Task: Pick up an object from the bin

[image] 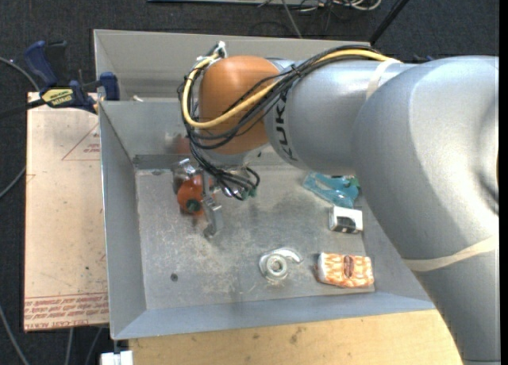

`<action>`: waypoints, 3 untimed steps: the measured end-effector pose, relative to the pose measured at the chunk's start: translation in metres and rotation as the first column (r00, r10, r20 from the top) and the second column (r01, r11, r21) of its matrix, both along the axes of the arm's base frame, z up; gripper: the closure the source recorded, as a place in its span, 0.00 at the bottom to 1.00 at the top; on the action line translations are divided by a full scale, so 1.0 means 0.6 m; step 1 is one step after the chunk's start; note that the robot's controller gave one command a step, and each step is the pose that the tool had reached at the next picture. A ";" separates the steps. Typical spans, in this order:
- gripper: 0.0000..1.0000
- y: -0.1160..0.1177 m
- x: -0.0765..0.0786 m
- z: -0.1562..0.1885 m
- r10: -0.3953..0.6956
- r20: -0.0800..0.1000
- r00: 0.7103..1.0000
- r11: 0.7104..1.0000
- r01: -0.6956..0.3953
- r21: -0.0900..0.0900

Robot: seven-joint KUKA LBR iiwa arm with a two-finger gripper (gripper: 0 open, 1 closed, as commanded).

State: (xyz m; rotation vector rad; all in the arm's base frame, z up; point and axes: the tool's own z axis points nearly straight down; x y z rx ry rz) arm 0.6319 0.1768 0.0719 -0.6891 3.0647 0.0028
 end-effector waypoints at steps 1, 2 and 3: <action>1.00 -0.082 -0.021 0.079 -0.197 0.001 0.980 0.980 0.197 0.000; 1.00 -0.083 -0.021 0.079 -0.197 0.002 0.980 0.980 0.197 0.000; 1.00 -0.131 -0.041 0.161 -0.212 -0.006 0.977 0.977 0.212 -0.002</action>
Offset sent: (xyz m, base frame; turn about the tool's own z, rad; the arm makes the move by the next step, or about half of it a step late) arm 0.0000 0.0000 0.0000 0.0000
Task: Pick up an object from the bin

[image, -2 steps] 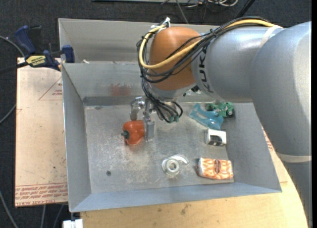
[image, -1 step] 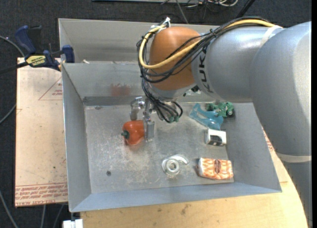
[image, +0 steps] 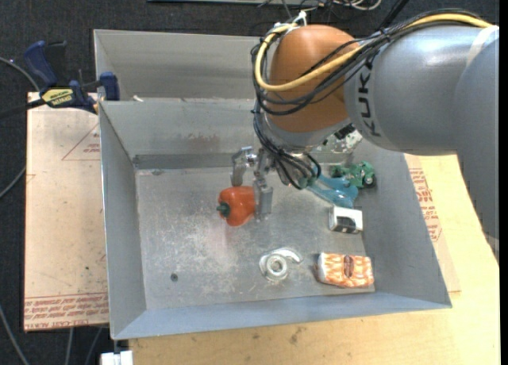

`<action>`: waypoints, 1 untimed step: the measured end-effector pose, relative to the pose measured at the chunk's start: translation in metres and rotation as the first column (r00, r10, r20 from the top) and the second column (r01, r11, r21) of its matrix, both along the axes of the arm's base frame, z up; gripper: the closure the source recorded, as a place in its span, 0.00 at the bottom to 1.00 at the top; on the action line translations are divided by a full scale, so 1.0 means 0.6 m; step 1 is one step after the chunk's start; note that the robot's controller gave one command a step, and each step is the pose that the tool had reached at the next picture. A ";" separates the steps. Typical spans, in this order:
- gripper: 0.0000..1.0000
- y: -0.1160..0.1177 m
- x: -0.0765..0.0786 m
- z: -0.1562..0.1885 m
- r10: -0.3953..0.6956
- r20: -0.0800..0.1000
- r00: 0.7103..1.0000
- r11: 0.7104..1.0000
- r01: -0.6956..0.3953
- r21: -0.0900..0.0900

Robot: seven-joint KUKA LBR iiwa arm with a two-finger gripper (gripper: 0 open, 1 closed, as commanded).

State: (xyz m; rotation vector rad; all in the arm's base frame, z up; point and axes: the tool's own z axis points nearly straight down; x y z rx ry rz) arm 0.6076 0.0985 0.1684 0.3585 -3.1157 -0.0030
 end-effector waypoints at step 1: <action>1.00 0.065 0.037 0.094 -0.051 0.009 0.999 0.999 0.051 -0.001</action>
Offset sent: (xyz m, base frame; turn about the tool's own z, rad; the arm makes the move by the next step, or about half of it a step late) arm 0.0036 -0.0258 -0.0888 -0.4293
